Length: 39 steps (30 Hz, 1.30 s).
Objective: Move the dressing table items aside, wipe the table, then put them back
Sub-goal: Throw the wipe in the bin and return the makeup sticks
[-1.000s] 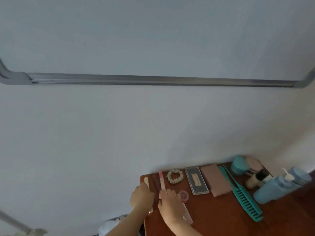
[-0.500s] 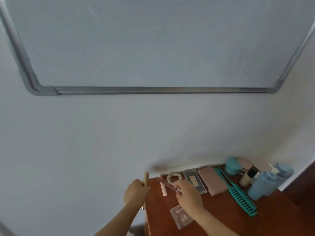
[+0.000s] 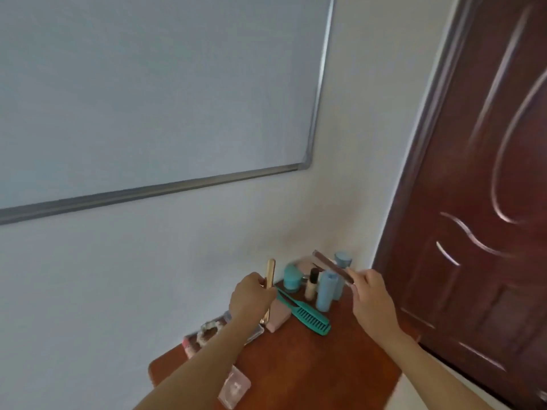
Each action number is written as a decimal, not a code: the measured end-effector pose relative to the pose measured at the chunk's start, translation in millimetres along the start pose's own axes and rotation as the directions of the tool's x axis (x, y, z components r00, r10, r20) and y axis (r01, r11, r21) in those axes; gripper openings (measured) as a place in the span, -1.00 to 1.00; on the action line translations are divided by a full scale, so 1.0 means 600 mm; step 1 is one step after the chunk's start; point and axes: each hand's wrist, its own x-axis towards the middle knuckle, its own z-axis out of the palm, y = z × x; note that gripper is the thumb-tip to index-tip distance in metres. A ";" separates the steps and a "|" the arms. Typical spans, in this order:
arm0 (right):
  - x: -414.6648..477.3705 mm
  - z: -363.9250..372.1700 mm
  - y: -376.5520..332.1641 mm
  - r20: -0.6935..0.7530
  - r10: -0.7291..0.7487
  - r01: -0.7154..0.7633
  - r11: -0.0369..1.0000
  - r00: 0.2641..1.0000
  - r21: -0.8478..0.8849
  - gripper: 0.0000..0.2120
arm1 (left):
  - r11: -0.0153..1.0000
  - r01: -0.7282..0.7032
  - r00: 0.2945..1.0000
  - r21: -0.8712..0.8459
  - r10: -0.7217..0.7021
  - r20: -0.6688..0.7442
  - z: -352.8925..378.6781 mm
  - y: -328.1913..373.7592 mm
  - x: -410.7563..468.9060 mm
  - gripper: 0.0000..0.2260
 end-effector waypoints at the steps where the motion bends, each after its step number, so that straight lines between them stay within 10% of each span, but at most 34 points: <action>1: -0.013 -0.026 0.025 0.003 0.052 -0.052 0.998 0.999 -0.023 -0.67 | 0.999 -0.041 0.999 -0.001 0.041 0.036 0.021 0.026 -0.012 -0.85; 12: -0.343 -0.388 0.281 -0.082 0.476 -0.465 0.784 0.876 -0.412 -0.67 | 0.914 -0.401 0.810 -0.059 0.384 0.443 0.322 0.247 -0.311 -0.91; 20: -0.616 -0.679 0.365 -0.231 0.856 -0.861 0.369 0.461 -0.350 -0.61 | 0.842 -0.511 0.583 -0.172 0.487 0.650 0.526 0.331 -0.630 -0.82; 29: -0.738 -0.804 0.416 -0.228 0.929 -0.888 0.175 0.292 -0.425 -0.63 | 0.777 -0.582 0.404 -0.240 0.532 0.744 0.658 0.403 -0.796 -0.85; 39: -0.669 -0.838 0.634 -0.190 0.941 -0.845 0.149 0.281 -0.514 -0.64 | 0.767 -0.575 0.409 -0.286 0.572 0.711 0.820 0.565 -0.768 -0.84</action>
